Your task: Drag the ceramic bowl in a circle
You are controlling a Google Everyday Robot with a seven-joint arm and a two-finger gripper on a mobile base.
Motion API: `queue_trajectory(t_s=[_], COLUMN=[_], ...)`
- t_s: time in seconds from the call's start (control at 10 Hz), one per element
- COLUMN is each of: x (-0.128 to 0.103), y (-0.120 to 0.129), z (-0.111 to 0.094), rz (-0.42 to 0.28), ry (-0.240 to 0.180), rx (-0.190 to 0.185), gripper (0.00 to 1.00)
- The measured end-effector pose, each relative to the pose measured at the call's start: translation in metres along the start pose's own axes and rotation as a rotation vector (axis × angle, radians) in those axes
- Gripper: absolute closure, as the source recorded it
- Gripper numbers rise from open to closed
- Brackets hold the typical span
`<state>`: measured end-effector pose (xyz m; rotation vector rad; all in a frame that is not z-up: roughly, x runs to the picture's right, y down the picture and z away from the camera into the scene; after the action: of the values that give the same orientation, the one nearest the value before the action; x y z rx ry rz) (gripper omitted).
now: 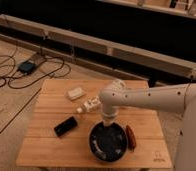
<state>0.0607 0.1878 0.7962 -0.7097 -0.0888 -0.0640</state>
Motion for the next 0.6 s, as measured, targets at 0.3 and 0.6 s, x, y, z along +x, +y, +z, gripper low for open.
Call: queue_trajectory(t_s=[0.3, 0.6], x=[-0.006, -0.04], y=[-0.036, -0.057], z=[0.0, 0.002], rz=[-0.001, -0.04], ry=[0.019, -0.012], rx=[0.038, 0.055], gripper=[1.0, 0.82])
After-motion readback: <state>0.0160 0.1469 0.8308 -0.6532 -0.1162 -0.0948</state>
